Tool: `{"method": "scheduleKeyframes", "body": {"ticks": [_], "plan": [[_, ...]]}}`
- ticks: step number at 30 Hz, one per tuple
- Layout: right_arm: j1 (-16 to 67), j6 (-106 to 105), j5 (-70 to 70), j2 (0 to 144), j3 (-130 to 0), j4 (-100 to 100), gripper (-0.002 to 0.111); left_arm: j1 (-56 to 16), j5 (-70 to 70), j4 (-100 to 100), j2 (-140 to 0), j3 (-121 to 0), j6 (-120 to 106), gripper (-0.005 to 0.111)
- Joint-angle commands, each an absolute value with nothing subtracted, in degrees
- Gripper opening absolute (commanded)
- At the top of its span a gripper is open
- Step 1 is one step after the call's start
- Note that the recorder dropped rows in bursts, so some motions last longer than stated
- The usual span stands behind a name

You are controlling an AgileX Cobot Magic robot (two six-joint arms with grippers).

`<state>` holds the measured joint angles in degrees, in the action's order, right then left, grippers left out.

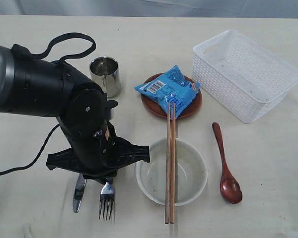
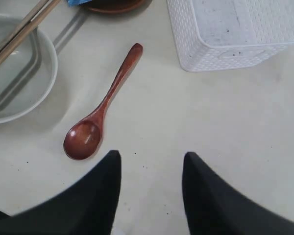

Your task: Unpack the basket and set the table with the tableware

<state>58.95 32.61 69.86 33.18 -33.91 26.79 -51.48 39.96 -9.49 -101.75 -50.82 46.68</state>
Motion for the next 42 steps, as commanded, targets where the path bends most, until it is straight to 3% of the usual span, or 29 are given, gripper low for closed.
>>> {"method": "scheduleKeyframes", "body": {"ticks": [1,4,13,42], "plan": [[58.90,32.08,69.96,32.78,-33.81,27.08,0.040,-51.86,40.79,-9.90,-101.27,-50.41,46.66,0.000],[58.90,32.08,69.96,32.78,-33.81,27.08,0.040,-51.86,40.64,-9.90,-101.27,-50.41,46.36,0.002],[58.90,32.08,69.96,32.78,-33.81,27.08,0.040,-51.86,36.16,-10.82,-101.37,-50.41,46.28,0.027],[58.90,32.13,69.96,32.78,-33.81,26.84,0.040,-51.86,32.91,-1.58,-99.19,-50.41,44.81,0.027]]}}
